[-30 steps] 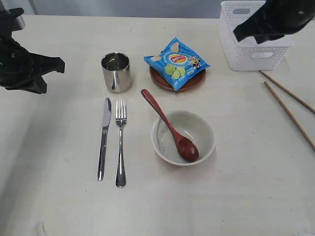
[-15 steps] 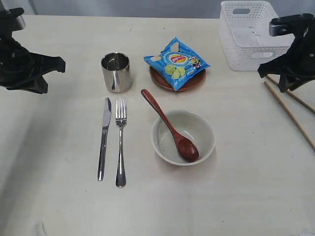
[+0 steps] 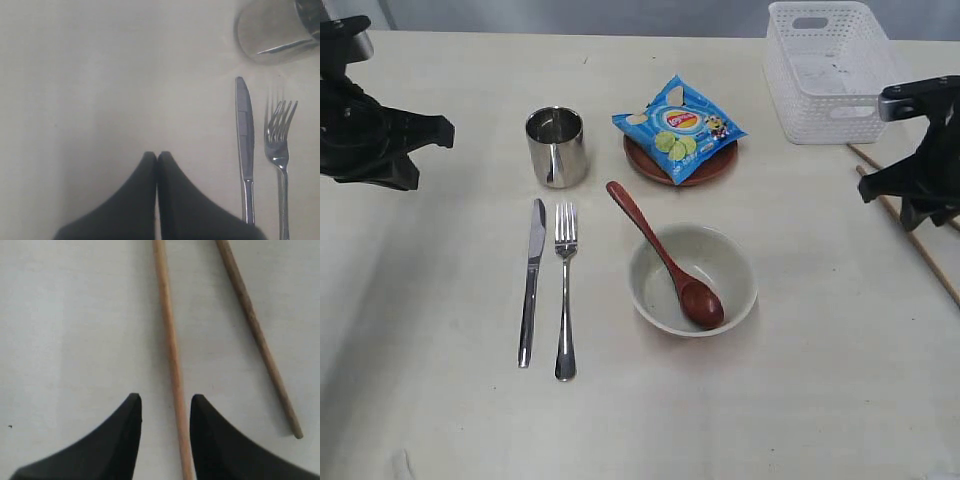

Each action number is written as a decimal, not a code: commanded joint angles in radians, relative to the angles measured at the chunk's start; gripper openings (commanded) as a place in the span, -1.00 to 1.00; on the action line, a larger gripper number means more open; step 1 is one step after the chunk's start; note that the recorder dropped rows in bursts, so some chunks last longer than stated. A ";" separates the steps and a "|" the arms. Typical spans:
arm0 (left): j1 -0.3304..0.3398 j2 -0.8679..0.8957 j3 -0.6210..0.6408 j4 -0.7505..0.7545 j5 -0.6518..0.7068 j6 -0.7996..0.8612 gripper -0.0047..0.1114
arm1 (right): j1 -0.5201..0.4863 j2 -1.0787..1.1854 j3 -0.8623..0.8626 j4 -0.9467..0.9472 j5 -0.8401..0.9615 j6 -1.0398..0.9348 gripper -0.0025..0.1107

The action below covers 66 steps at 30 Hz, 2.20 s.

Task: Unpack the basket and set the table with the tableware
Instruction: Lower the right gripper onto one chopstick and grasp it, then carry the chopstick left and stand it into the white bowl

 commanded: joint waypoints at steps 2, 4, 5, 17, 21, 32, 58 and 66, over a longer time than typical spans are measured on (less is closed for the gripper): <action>-0.005 -0.001 0.006 -0.004 -0.005 0.004 -0.92 | -0.007 0.019 0.003 -0.013 -0.035 0.000 -0.38; -0.005 -0.001 0.006 -0.004 -0.005 0.004 -0.92 | -0.007 0.035 0.003 -0.013 -0.040 0.000 -0.38; -0.005 -0.001 0.006 -0.004 -0.005 0.004 -0.92 | -0.007 0.045 0.003 -0.013 -0.040 0.000 -0.38; -0.005 -0.001 0.006 -0.004 -0.005 0.004 -0.92 | -0.036 0.118 0.003 -0.033 -0.081 0.000 -0.38; -0.005 -0.001 0.006 -0.004 -0.005 0.004 -0.92 | -0.036 0.120 0.003 -0.039 -0.095 -0.006 -0.38; -0.005 -0.001 0.006 -0.004 -0.007 0.004 -0.92 | -0.036 0.206 0.003 0.029 -0.087 -0.056 -0.38; -0.005 -0.001 0.006 -0.010 -0.005 0.004 -0.92 | 0.048 -0.022 0.003 0.356 0.012 -0.268 -0.96; -0.005 -0.001 0.006 -0.023 0.003 0.004 -0.92 | 0.216 -0.180 0.003 0.415 0.064 -0.202 -0.96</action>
